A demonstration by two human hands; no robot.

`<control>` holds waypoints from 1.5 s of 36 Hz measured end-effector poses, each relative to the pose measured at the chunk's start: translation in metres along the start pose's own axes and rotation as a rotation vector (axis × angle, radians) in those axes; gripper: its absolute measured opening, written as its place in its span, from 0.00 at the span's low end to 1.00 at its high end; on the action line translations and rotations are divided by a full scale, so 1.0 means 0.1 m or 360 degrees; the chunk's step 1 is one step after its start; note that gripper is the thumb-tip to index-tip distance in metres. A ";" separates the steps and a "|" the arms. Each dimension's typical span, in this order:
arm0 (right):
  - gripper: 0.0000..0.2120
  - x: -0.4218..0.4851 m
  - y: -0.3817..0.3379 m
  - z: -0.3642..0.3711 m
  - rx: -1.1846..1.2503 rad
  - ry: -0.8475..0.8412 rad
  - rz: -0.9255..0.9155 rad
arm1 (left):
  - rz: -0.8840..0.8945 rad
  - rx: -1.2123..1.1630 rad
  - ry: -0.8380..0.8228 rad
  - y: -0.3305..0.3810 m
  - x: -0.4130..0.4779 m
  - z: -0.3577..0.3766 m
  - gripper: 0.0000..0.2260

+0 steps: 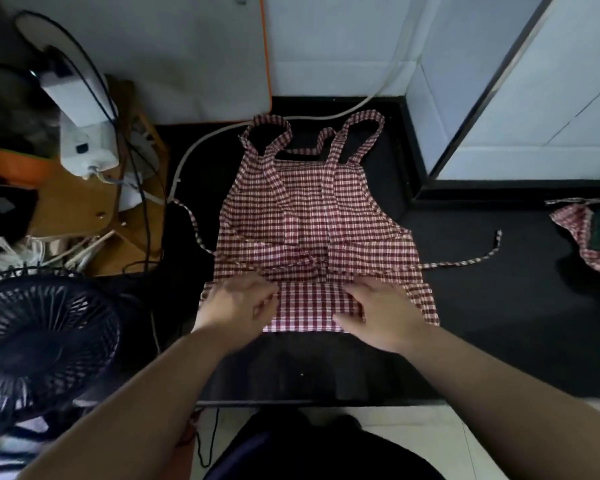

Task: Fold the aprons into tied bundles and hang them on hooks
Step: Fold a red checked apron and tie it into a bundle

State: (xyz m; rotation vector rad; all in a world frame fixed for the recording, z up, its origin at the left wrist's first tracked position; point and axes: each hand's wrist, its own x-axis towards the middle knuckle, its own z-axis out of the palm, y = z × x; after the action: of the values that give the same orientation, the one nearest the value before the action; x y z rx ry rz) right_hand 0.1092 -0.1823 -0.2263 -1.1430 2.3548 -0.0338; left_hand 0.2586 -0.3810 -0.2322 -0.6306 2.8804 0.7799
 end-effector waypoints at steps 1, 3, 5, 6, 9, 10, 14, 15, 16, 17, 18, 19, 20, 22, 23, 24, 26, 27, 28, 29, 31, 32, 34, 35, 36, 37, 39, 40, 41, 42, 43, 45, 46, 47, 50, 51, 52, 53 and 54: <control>0.38 -0.06 0.01 0.05 -0.0082 -0.0113 -0.0010 | -0.0034 0.0121 -0.0214 0.02 -0.09 0.04 0.38; 0.45 -0.12 0.03 0.14 -0.0197 -0.0260 -0.0002 | -0.0060 0.0458 -0.0582 0.03 -0.21 0.13 0.49; 0.42 -0.11 0.05 0.15 -0.0232 -0.0239 0.0018 | -0.0036 0.0661 -0.0661 0.08 -0.24 0.17 0.51; 0.38 -0.07 0.06 0.10 -0.0261 -0.0186 0.0021 | -0.0028 0.0702 -0.0614 0.11 -0.21 0.17 0.50; 0.30 -0.04 0.01 0.02 -0.0335 -0.0131 -0.0032 | -0.0035 0.0750 -0.0497 0.15 -0.17 0.14 0.44; 0.29 -0.06 0.02 -0.01 -0.0319 -0.0137 -0.0041 | -0.0021 0.0750 -0.0472 0.16 -0.15 0.12 0.40; 0.19 -0.10 0.06 -0.20 -0.0140 -0.0247 -0.0009 | 0.0051 0.0460 -0.0461 0.12 -0.04 0.00 0.21; 0.15 -0.09 0.08 -0.25 -0.0111 -0.0294 0.0008 | -0.0002 0.0299 -0.0532 0.10 -0.01 -0.05 0.17; 0.12 -0.08 0.10 -0.29 -0.0099 -0.0319 0.0028 | -0.0055 0.0170 -0.0620 0.09 0.03 -0.10 0.13; 0.10 -0.08 0.11 -0.34 -0.0098 -0.0309 0.0046 | -0.0092 0.0114 -0.0679 0.07 0.06 -0.15 0.10; 0.09 -0.07 0.12 -0.38 -0.0101 -0.0273 0.0065 | -0.0101 0.0140 -0.0672 0.05 0.09 -0.19 0.08; 0.12 -0.06 0.13 -0.41 -0.0126 -0.0222 0.0081 | -0.0103 0.0241 -0.0606 0.04 0.11 -0.22 0.07; 0.14 -0.05 0.13 -0.41 -0.0194 -0.0152 0.0080 | -0.0098 0.0404 -0.0516 0.03 0.13 -0.23 0.07; 0.18 -0.03 0.13 -0.37 -0.0395 0.0035 0.0066 | -0.0110 0.0684 -0.0356 0.03 0.12 -0.18 0.16; 0.18 -0.03 0.11 -0.33 -0.0452 0.0124 0.0081 | -0.0133 0.0741 -0.0280 0.05 0.09 -0.13 0.22; 0.18 -0.04 0.09 -0.27 -0.0461 0.0175 0.0106 | -0.0146 0.0755 -0.0211 0.07 0.06 -0.08 0.25; 0.20 -0.09 0.07 -0.13 -0.0372 0.0130 0.0132 | -0.0161 0.0710 -0.0171 0.09 -0.02 0.03 0.27; 0.23 -0.12 0.07 -0.04 -0.0301 0.0036 0.0145 | -0.0179 0.0672 -0.0171 0.07 -0.07 0.11 0.27; 0.28 -0.16 0.08 0.05 -0.0232 -0.0081 0.0167 | -0.0195 0.0640 -0.0176 0.07 -0.12 0.16 0.26; 0.33 -0.19 0.09 0.12 -0.0175 -0.0187 0.0192 | -0.0214 0.0589 -0.0185 0.06 -0.16 0.21 0.24; 0.41 -0.24 0.12 0.21 -0.0174 -0.0295 0.0209 | -0.0218 0.0510 -0.0247 0.05 -0.22 0.28 0.28; 0.44 -0.25 0.13 0.25 -0.0209 -0.0311 0.0205 | -0.0197 0.0541 -0.0308 0.04 -0.24 0.30 0.34; 0.46 -0.23 0.14 0.26 -0.0254 -0.0306 0.0207 | -0.0147 0.0662 -0.0421 0.01 -0.25 0.33 0.42; 0.45 -0.21 0.14 0.26 -0.0253 -0.0286 0.0216 | -0.0135 0.0705 -0.0461 -0.01 -0.24 0.33 0.44; 0.43 -0.18 0.15 0.24 -0.0255 -0.0256 0.0220 | -0.0132 0.0726 -0.0491 -0.02 -0.22 0.33 0.46; 0.40 -0.16 0.15 0.23 -0.0278 -0.0226 0.0214 | -0.0133 0.0733 -0.0516 -0.02 -0.20 0.32 0.48; 0.36 -0.13 0.15 0.19 -0.0358 -0.0195 0.0199 | -0.0136 0.0751 -0.0533 0.00 -0.16 0.30 0.49; 0.35 -0.12 0.14 0.16 -0.0382 -0.0198 0.0197 | -0.0138 0.0764 -0.0520 0.03 -0.15 0.28 0.50; 0.33 -0.11 0.13 0.12 -0.0388 -0.0203 0.0195 | -0.0140 0.0782 -0.0495 0.06 -0.14 0.26 0.49; 0.32 -0.10 0.12 0.07 -0.0381 -0.0203 0.0190 | -0.0135 0.0806 -0.0461 0.09 -0.13 0.25 0.49; 0.30 -0.09 0.11 0.00 -0.0358 -0.0195 0.0182 | -0.0122 0.0819 -0.0422 0.12 -0.12 0.24 0.47; 0.27 -0.07 0.11 -0.14 -0.0264 -0.0196 0.0179 | -0.0072 0.0754 -0.0385 0.15 -0.06 0.18 0.39; 0.25 -0.06 0.11 -0.22 -0.0217 -0.0219 0.0193 | -0.0050 0.0673 -0.0408 0.16 -0.02 0.14 0.34; 0.22 -0.05 0.11 -0.30 -0.0188 -0.0255 0.0214 | -0.0031 0.0566 -0.0444 0.15 0.03 0.08 0.29; 0.19 -0.03 0.12 -0.46 -0.0151 -0.0327 0.0258 | -0.0109 0.0244 -0.0591 0.10 0.18 -0.15 0.20; 0.19 -0.02 0.13 -0.48 -0.0155 -0.0327 0.0268 | -0.0150 0.0200 -0.0643 0.08 0.22 -0.20 0.18; 0.20 -0.02 0.14 -0.48 -0.0169 -0.0312 0.0279 | -0.0178 0.0197 -0.0659 0.05 0.25 -0.23 0.17; 0.20 0.00 0.15 -0.46 -0.0189 -0.0271 0.0287 | -0.0204 0.0258 -0.0626 0.03 0.28 -0.23 0.16; 0.20 0.01 0.16 -0.42 -0.0213 -0.0203 0.0294 | -0.0228 0.0394 -0.0573 0.01 0.29 -0.22 0.17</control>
State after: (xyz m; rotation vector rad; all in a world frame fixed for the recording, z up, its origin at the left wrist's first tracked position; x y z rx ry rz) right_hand 0.0778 -0.1813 -0.1946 -0.9529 2.3657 0.2577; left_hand 0.2323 -0.4015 -0.2184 -0.5888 2.5158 0.4521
